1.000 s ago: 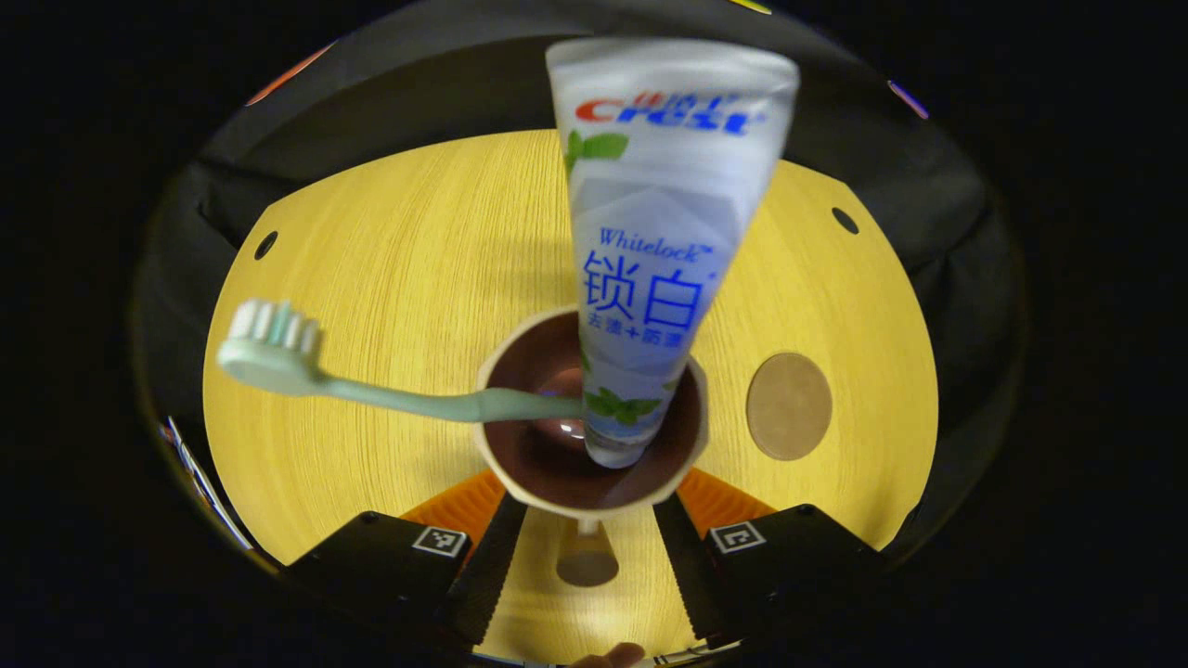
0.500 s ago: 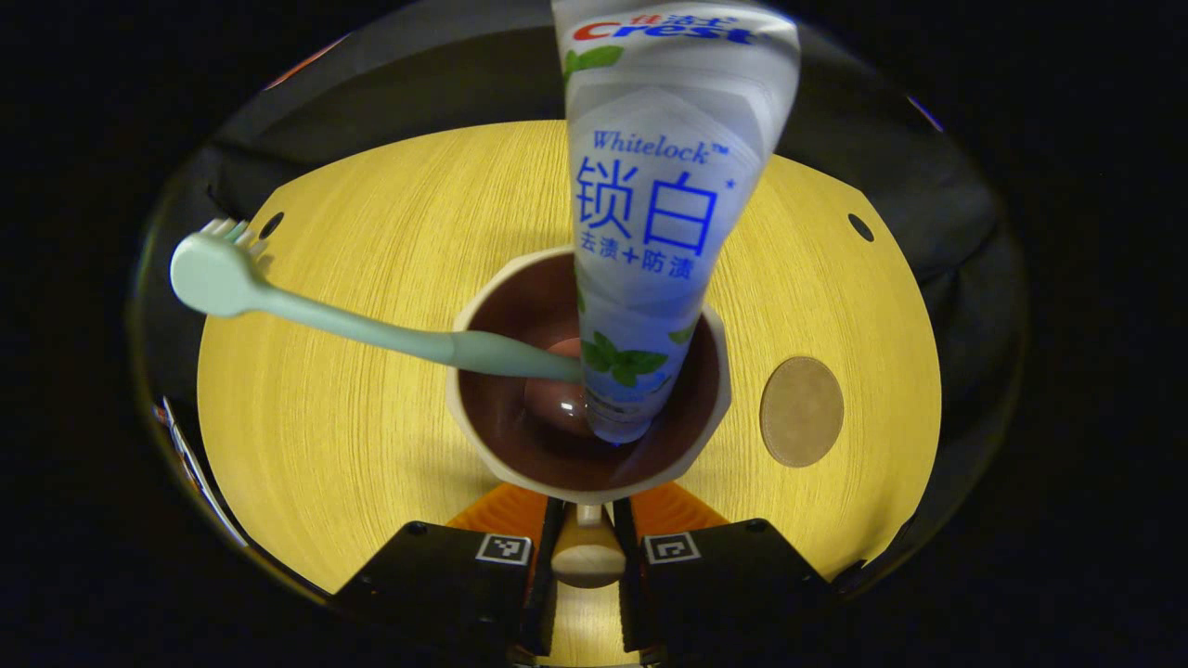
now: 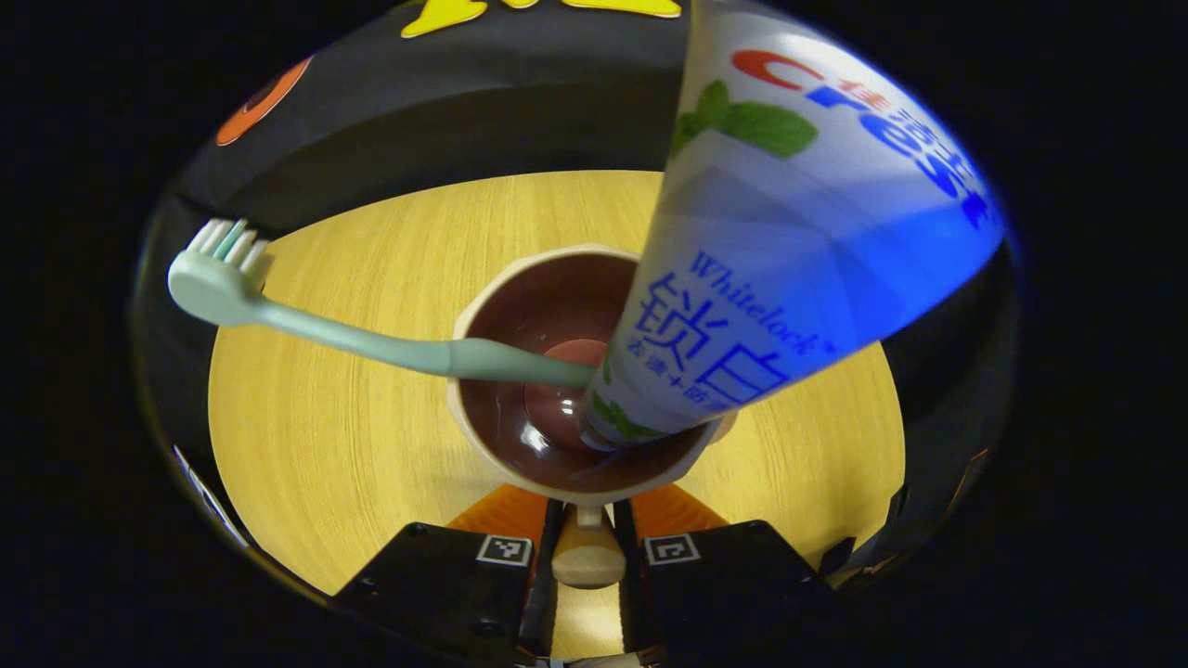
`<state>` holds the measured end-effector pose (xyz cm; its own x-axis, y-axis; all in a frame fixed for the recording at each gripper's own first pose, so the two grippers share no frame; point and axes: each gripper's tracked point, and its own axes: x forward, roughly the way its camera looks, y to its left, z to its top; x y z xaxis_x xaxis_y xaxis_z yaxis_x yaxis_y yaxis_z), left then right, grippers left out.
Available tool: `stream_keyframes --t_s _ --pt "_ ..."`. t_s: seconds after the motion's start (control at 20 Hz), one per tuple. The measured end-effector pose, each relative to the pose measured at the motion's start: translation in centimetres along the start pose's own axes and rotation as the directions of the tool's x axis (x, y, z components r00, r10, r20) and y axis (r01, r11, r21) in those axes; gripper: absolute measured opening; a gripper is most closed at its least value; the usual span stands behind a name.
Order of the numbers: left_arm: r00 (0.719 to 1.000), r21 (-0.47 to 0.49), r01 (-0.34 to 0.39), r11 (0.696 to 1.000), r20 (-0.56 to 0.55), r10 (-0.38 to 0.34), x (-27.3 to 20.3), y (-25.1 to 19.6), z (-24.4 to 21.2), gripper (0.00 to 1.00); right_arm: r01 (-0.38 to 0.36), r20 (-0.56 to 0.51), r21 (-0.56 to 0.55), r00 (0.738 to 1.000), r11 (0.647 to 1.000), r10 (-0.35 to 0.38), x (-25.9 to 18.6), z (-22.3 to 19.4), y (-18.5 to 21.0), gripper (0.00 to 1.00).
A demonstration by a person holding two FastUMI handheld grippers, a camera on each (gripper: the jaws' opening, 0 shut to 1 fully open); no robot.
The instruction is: Put the toothbrush and toothpaste on the desktop into the cup, then pick up the cup and place it on the coaster on the desktop.
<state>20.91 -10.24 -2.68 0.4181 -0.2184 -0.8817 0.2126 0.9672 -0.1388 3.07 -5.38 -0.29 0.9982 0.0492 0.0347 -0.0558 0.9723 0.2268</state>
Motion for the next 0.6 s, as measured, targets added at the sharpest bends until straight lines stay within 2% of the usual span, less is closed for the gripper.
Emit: stream_keyframes --t_s 0.05,0.1,0.15,0.2,0.4,0.55,0.6 --pt "1.0 0.021 0.009 1.0 -0.005 -0.009 0.3 -0.8 0.0 0.3 0.011 0.007 -0.002 1.0 1.0 -0.011 0.0 0.1 -0.4 0.95" --pt "1.0 0.039 0.017 0.999 -0.012 -0.016 0.6 -1.6 -0.1 0.35 0.02 0.011 -0.004 1.0 1.0 -0.02 0.0 0.3 -0.7 0.99" --pt "1.0 0.052 0.023 0.998 -0.02 -0.022 1.0 -2.2 -0.1 0.3 0.022 0.014 -0.004 1.0 1.0 -0.021 0.0 0.3 -0.9 0.92" --pt "0.999 0.068 0.026 0.997 -0.029 -0.024 1.5 -2.6 -0.4 0.3 0.022 0.015 -0.002 1.0 1.0 -0.022 0.0 0.4 -0.9 0.95" --pt "0.999 0.113 0.029 0.993 -0.044 -0.024 2.9 -5.2 -0.5 0.3 0.023 0.013 0.006 1.0 1.0 -0.023 0.1 0.4 -1.4 0.95" --pt "0.999 0.14 0.004 0.99 -0.048 0.002 3.3 -6.9 -0.5 0.3 0.027 0.021 0.011 0.999 1.0 -0.027 -0.1 0.9 -1.9 0.98" --pt "0.998 0.141 -0.004 0.99 -0.054 0.012 3.3 -7.6 -0.6 0.3 0.033 0.027 0.017 0.999 0.999 -0.033 -0.3 1.1 -2.3 0.95"
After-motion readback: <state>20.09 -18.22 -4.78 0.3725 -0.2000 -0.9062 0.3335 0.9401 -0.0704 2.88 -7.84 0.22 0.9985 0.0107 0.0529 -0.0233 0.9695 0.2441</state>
